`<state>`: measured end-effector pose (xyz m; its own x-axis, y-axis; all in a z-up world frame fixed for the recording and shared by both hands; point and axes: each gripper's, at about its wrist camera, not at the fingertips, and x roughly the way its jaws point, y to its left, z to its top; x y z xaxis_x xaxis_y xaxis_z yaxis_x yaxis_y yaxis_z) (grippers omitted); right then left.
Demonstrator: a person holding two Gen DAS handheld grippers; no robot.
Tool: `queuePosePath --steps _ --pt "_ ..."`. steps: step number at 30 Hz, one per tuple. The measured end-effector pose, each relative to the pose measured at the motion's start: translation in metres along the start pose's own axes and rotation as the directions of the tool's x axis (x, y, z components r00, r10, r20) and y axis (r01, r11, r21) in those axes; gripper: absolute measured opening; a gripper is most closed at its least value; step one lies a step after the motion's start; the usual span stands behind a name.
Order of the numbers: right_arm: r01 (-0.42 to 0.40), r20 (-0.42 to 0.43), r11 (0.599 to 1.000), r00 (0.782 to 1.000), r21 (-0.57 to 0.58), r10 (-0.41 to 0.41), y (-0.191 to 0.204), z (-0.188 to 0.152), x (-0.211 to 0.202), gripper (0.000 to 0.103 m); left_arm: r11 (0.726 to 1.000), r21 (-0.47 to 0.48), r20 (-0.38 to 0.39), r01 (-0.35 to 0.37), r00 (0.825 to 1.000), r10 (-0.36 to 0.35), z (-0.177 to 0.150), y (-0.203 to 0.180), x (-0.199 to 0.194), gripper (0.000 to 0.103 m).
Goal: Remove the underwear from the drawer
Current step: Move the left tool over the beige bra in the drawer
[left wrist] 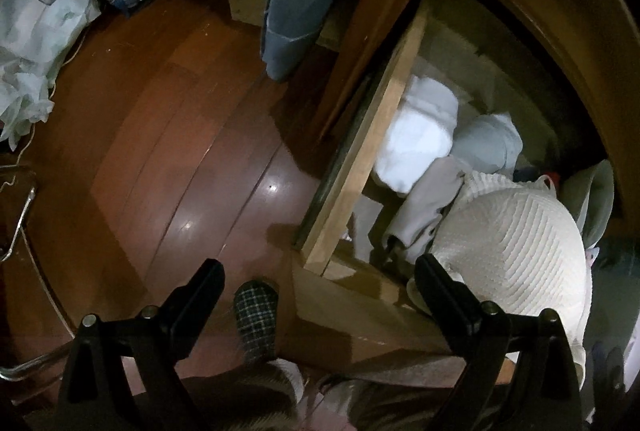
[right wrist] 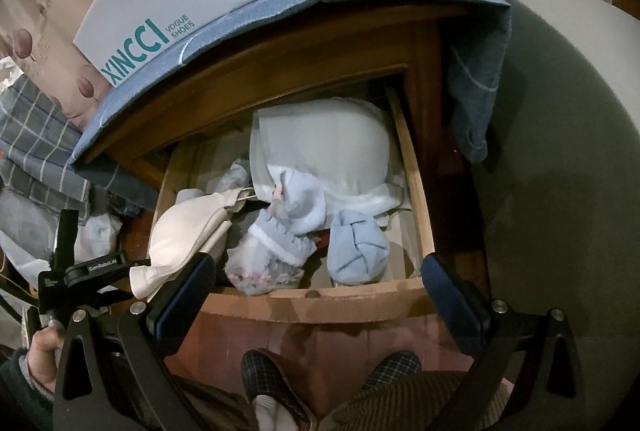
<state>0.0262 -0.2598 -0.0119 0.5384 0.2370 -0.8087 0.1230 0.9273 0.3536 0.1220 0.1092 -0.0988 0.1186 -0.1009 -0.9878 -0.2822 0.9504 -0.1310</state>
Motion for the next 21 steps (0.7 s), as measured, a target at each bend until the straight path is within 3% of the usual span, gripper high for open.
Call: queuePosePath --steps 3,7,12,21 --pt "0.003 -0.014 1.000 1.000 -0.005 -0.004 0.002 0.002 0.003 0.102 0.999 0.030 -0.008 -0.043 0.999 0.044 -0.005 0.001 0.003 0.099" --pt "0.016 -0.030 0.999 0.999 -0.037 -0.017 0.010 0.002 0.008 0.102 1.000 -0.006 -0.028 -0.021 0.999 0.021 -0.010 0.007 0.002 0.099" --pt "0.034 -0.066 0.997 0.997 -0.066 -0.038 0.016 0.002 0.014 0.102 0.994 0.033 0.032 -0.109 0.994 0.107 -0.012 -0.003 -0.011 0.097" --pt "0.037 -0.192 0.995 0.980 -0.090 -0.054 0.020 0.011 0.032 0.102 0.993 0.075 0.176 -0.096 0.981 0.081 -0.022 -0.009 -0.066 0.096"
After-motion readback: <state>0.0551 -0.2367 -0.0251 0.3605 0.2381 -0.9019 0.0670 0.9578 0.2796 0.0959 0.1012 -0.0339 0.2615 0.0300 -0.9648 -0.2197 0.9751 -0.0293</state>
